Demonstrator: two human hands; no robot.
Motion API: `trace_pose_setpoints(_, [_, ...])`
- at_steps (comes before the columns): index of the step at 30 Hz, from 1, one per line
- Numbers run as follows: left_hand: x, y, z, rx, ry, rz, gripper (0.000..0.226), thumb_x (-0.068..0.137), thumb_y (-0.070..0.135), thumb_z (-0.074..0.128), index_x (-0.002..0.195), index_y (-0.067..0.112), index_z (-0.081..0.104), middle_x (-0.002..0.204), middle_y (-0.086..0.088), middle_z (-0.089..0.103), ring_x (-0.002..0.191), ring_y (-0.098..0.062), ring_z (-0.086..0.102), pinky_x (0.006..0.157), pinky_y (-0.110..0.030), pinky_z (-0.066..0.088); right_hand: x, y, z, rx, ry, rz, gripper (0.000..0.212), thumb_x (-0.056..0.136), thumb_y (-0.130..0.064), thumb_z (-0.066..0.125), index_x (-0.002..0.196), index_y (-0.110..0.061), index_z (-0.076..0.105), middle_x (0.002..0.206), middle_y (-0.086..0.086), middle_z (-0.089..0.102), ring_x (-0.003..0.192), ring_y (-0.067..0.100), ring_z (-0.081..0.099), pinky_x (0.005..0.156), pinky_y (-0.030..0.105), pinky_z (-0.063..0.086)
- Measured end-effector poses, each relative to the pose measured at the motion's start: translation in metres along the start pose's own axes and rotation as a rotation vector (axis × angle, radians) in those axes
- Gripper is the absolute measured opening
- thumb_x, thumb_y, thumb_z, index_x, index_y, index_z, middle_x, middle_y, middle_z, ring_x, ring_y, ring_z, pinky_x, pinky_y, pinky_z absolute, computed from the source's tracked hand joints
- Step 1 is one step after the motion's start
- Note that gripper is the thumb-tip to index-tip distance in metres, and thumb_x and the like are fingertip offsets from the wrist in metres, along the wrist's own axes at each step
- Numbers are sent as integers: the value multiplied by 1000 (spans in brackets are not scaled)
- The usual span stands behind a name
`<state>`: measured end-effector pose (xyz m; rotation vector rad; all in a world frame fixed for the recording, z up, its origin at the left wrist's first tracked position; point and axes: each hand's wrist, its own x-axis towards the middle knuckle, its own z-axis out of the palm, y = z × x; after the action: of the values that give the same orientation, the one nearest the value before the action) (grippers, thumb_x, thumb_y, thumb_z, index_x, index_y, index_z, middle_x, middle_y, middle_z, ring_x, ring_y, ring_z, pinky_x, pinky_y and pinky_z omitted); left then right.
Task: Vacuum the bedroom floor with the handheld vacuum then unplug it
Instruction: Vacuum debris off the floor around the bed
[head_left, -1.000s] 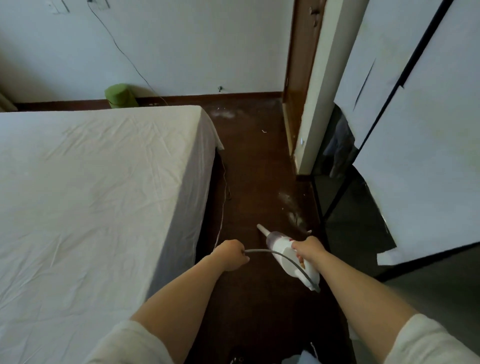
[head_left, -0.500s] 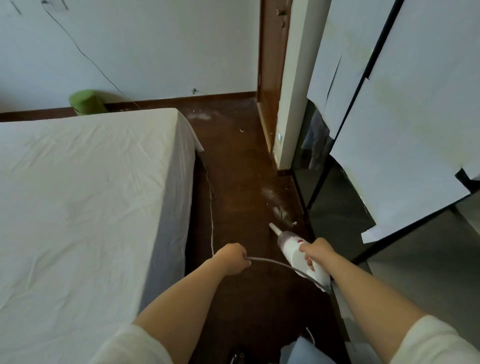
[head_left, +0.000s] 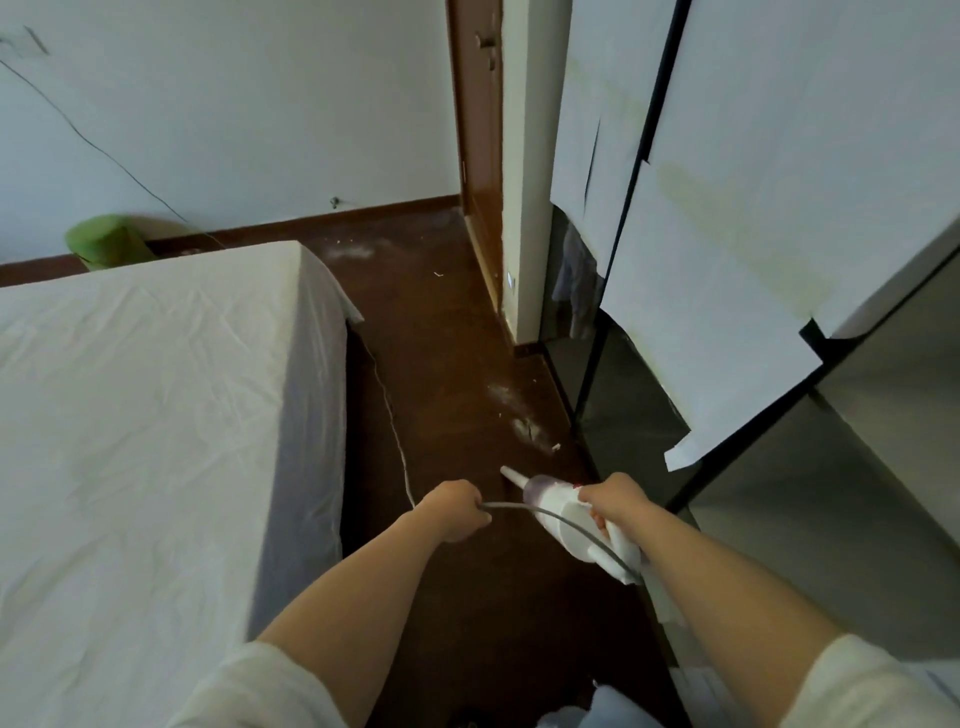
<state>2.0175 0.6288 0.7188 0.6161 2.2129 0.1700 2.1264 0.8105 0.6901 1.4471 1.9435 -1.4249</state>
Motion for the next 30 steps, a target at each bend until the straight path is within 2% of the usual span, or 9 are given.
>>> trace_pose_setpoints(2, [5, 17, 2, 3, -13, 25, 33, 96, 30, 51, 120, 9, 59, 120, -9, 60, 111, -24, 57, 93, -32, 47, 5, 4, -14, -7, 37, 12, 29, 93, -18, 53, 67, -5, 55, 43, 2, 50, 51, 18, 50, 70, 32, 44])
trace_pose_setpoints(4, [11, 30, 6, 11, -32, 36, 34, 96, 30, 51, 120, 8, 59, 120, -9, 60, 111, -25, 56, 94, -34, 47, 14, 12, -26, 4, 61, 31, 29, 94, -18, 51, 69, -2, 55, 53, 8, 54, 57, 23, 51, 76, 35, 43])
trace_pose_setpoints(7, [17, 41, 12, 17, -43, 32, 30, 95, 31, 52, 115, 10, 60, 118, -8, 61, 109, -23, 57, 90, -32, 46, 26, 21, -41, -14, 74, 73, 21, 93, -16, 51, 97, 3, 58, 85, 17, 57, 80, 30, 53, 79, 37, 46])
trace_pose_setpoints(11, [26, 53, 16, 15, -51, 16, 28, 95, 31, 53, 110, 10, 61, 114, -7, 61, 104, -21, 58, 82, -28, 45, 37, 26, -58, -7, 78, 90, 40, 94, -17, 52, 129, 2, 50, 101, 17, 55, 91, 29, 52, 83, 36, 46])
trace_pose_setpoints(19, [32, 74, 23, -15, -55, 6, 28, 94, 31, 52, 111, 10, 61, 112, -8, 62, 103, -22, 59, 82, -28, 47, 44, 21, -79, -42, 77, 106, 45, 93, -18, 54, 133, 1, 44, 120, 19, 61, 114, 34, 57, 97, 37, 46])
trace_pose_setpoints(23, [34, 72, 20, 3, -42, 19, 29, 95, 31, 52, 113, 10, 61, 113, -8, 62, 105, -22, 59, 86, -29, 47, 42, 16, -80, -36, 76, 83, 46, 94, -21, 55, 134, -3, 43, 112, 18, 64, 98, 29, 56, 98, 38, 45])
trace_pose_setpoints(26, [34, 65, 15, 16, -54, 40, 29, 95, 30, 51, 113, 10, 60, 114, -8, 61, 106, -22, 59, 90, -31, 48, 38, 13, -76, -18, 60, 93, 42, 94, -23, 56, 129, -2, 47, 91, 13, 64, 79, 23, 56, 81, 32, 48])
trace_pose_setpoints(28, [34, 59, 9, 27, -47, 45, 28, 95, 31, 51, 113, 11, 61, 114, -8, 61, 105, -21, 58, 88, -29, 47, 35, 9, -71, -29, 48, 97, 29, 94, -25, 56, 112, -2, 54, 74, 7, 59, 64, 16, 53, 65, 25, 46])
trace_pose_setpoints(30, [35, 52, 2, 46, -32, 49, 29, 95, 31, 52, 112, 11, 61, 114, -7, 61, 105, -21, 58, 85, -28, 46, 34, 5, -62, -42, 40, 95, 20, 94, -25, 56, 90, -6, 53, 68, 5, 56, 61, 13, 52, 63, 25, 44])
